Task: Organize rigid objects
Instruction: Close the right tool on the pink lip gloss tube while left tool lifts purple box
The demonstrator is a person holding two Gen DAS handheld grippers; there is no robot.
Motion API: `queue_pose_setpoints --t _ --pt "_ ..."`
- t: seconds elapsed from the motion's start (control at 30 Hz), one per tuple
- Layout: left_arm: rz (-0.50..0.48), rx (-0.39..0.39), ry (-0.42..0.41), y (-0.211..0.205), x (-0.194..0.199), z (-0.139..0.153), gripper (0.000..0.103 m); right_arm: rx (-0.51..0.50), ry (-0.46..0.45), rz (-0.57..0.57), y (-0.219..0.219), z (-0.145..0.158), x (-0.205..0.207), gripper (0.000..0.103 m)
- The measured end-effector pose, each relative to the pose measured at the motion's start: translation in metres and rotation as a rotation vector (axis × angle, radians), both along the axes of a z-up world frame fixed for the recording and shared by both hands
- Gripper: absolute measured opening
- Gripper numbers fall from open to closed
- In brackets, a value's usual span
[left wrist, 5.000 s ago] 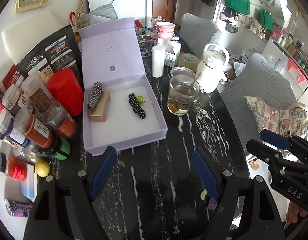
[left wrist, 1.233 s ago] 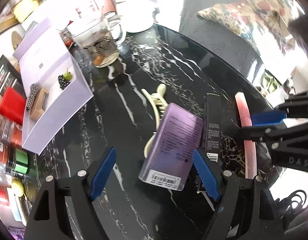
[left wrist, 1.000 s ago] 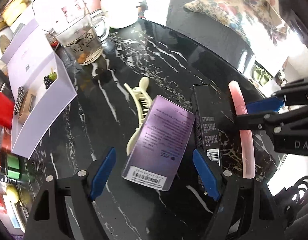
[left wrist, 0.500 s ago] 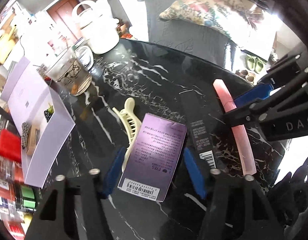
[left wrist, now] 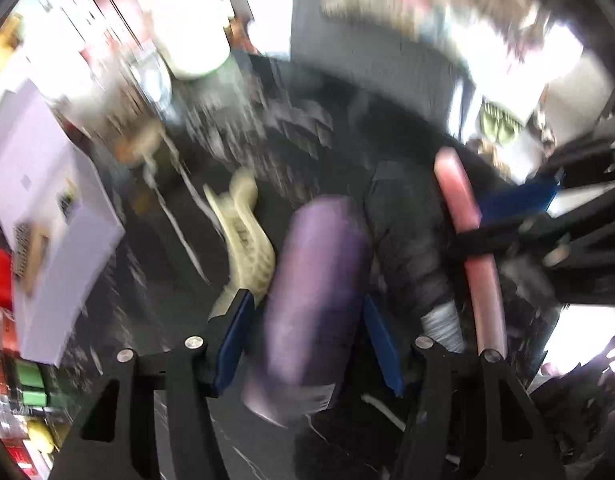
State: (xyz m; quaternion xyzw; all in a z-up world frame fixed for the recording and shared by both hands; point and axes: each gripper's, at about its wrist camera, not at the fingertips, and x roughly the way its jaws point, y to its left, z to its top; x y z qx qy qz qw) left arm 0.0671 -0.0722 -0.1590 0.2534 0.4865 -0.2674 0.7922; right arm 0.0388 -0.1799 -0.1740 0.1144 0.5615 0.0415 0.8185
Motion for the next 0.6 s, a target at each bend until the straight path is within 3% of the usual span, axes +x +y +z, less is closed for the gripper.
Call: queue_pose_setpoints --t 0.1,0.4,0.6 --pt "0.003 -0.027 0.046 0.001 0.005 -0.003 0.061 0.002 0.002 0.0 0.0 0.0 0.0 0.028" --pt "-0.039 0.041 -0.043 -0.007 -0.004 -0.004 0.061 0.001 -0.001 0.002 0.0 0.0 0.0 0.028" --pt "0.014 0.054 -0.095 0.002 -0.008 0.005 0.061 0.001 -0.001 0.002 0.0 0.0 0.0 0.028"
